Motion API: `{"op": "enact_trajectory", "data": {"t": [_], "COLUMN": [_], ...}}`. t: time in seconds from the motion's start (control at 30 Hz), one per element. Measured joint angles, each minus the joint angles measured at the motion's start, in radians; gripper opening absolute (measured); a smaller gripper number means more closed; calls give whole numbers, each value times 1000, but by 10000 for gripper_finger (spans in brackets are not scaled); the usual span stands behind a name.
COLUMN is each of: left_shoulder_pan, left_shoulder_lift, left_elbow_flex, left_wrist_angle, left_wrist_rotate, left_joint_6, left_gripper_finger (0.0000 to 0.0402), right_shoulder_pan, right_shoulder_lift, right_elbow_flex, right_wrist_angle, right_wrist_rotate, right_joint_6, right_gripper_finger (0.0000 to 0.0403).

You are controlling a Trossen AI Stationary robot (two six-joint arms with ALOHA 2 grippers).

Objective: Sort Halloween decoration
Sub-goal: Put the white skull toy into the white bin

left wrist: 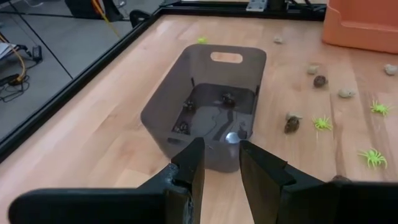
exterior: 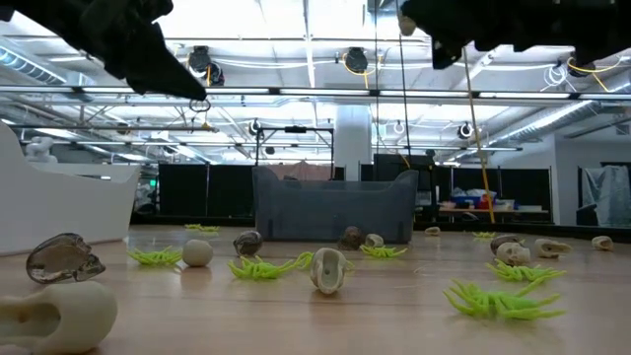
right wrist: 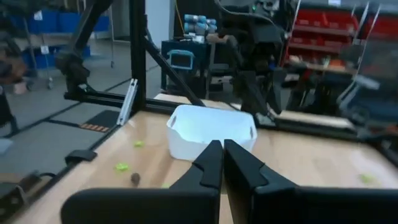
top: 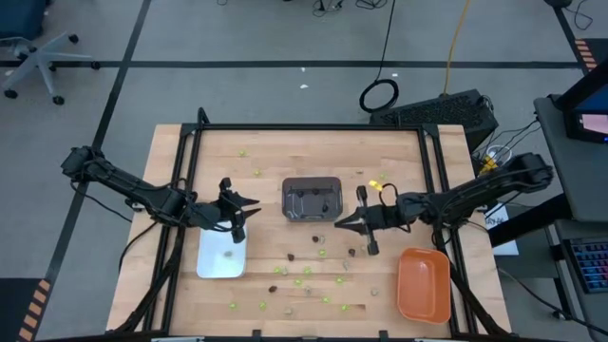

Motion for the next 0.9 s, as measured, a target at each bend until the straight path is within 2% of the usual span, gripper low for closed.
{"op": "enact_trajectory", "data": {"t": [0.27, 0.4, 0.57, 0.9], "left_shoulder_pan": [0, 0, 0, 0], "left_shoulder_lift": [17, 51, 92, 138], "left_elbow_flex": [0, 0, 0, 0], "left_wrist_angle": [40, 63, 121, 282], "left_wrist_rotate": [9, 9, 19, 65], "left_joint_6": [0, 2, 40, 180], "left_gripper_finger": [100, 100, 100, 100], "right_shoulder_pan": [0, 0, 0, 0], "right_shoulder_lift": [79, 97, 97, 97], "right_elbow_flex": [0, 0, 0, 1], "right_wrist_angle": [92, 113, 123, 175], "right_wrist_rotate": [1, 1, 1, 2], "right_joint_6": [-322, -417, -405, -144], "right_gripper_finger": [0, 0, 0, 0]}}
